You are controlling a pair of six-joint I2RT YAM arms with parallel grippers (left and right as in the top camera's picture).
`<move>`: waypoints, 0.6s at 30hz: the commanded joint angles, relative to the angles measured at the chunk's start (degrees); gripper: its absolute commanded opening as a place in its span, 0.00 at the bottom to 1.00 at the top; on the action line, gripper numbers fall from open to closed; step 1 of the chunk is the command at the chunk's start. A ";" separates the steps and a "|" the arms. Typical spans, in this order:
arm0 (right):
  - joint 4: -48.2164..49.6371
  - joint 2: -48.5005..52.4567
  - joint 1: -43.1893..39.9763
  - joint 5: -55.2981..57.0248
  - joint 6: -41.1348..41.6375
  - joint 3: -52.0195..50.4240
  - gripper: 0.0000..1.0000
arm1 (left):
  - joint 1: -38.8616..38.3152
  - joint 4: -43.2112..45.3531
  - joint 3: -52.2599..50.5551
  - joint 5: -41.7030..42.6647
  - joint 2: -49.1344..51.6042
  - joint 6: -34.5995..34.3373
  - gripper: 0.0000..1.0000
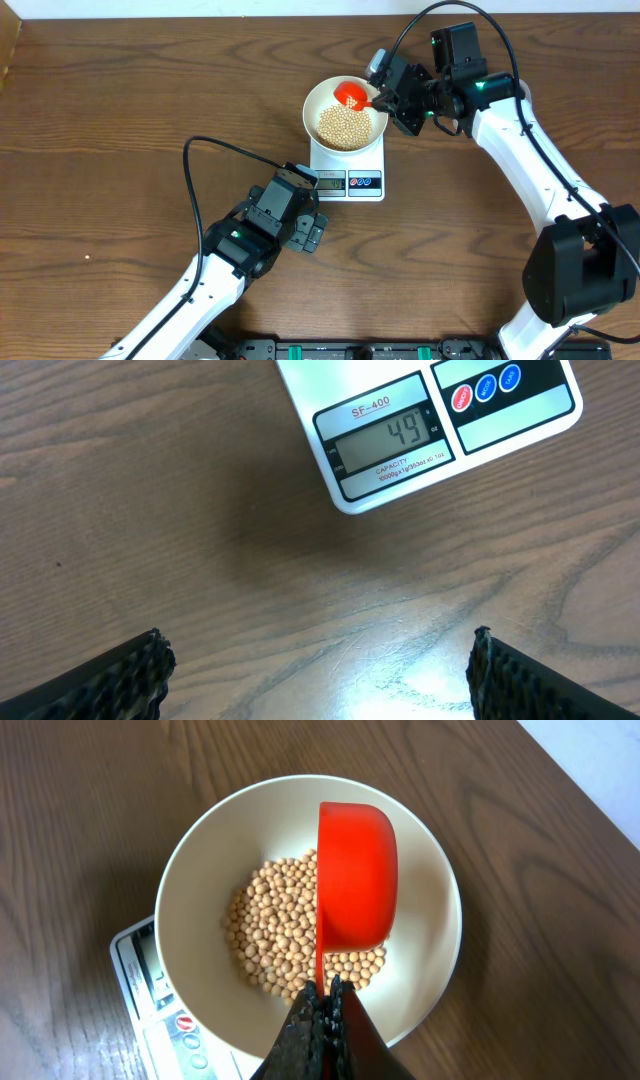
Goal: Scoop item into bowl and weigh 50g on scale
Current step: 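Tilt the scoop over the bowl to drop a few soybeans, then move the red scoop back to the soybean tub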
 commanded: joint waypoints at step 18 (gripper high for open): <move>0.26 -1.62 -1.44 -11.41 11.63 0.96 0.01 | -0.17 0.04 -0.28 -0.15 0.33 0.79 0.96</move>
